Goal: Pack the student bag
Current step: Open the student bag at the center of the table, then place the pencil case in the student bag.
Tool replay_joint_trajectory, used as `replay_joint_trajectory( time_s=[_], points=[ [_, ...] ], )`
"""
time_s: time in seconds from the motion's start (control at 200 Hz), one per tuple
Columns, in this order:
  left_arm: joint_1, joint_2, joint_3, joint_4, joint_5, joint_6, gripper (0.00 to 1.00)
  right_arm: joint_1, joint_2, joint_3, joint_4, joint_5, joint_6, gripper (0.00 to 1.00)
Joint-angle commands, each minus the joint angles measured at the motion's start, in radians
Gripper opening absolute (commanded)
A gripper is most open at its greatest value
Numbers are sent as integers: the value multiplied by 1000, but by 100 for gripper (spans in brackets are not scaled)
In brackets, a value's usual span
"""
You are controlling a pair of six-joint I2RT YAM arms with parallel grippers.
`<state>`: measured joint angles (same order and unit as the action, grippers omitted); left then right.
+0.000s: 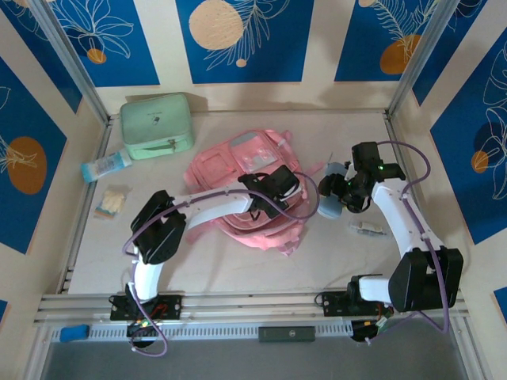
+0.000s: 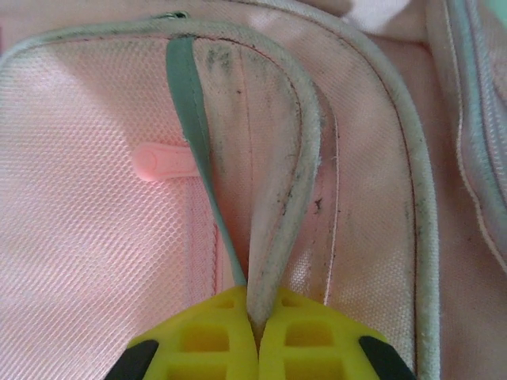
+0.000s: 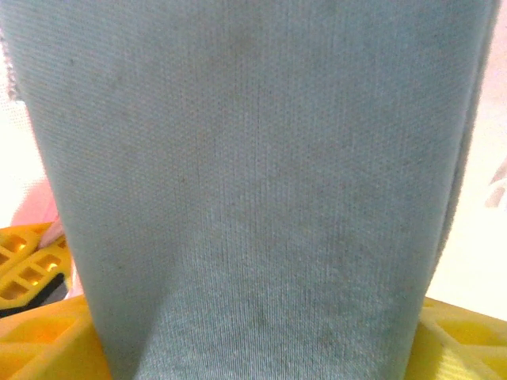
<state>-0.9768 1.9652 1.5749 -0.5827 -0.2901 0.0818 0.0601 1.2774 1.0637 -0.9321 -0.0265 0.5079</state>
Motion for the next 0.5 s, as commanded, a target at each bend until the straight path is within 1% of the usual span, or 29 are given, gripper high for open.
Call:
replay_joint_trajectory(
  time_s=[0.0, 0.14, 0.245, 0.31, 0.385, 0.435, 0.495],
  points=[
    [15, -125, 72, -58, -7, -76, 0, 17, -44, 22, -57, -56, 13, 75],
    [15, -216, 100, -65, -14, -160, 0, 56, -64, 11, -56, -90, 40, 75],
    [16, -267, 96, -36, -21, -216, 0, 123, -60, 3, -26, -105, 83, 75],
    [18, -281, 101, -24, -38, -262, 0, 171, -51, -18, 19, -117, 120, 75],
    [26, -282, 122, -30, -66, -349, 0, 213, -30, -39, 71, -129, 169, 75],
    [34, -280, 143, -32, -34, -384, 0, 239, -16, -54, 126, -147, 199, 75],
    [35, -279, 148, -11, 4, -399, 0, 273, 9, -81, 232, -170, 240, 75]
  ],
)
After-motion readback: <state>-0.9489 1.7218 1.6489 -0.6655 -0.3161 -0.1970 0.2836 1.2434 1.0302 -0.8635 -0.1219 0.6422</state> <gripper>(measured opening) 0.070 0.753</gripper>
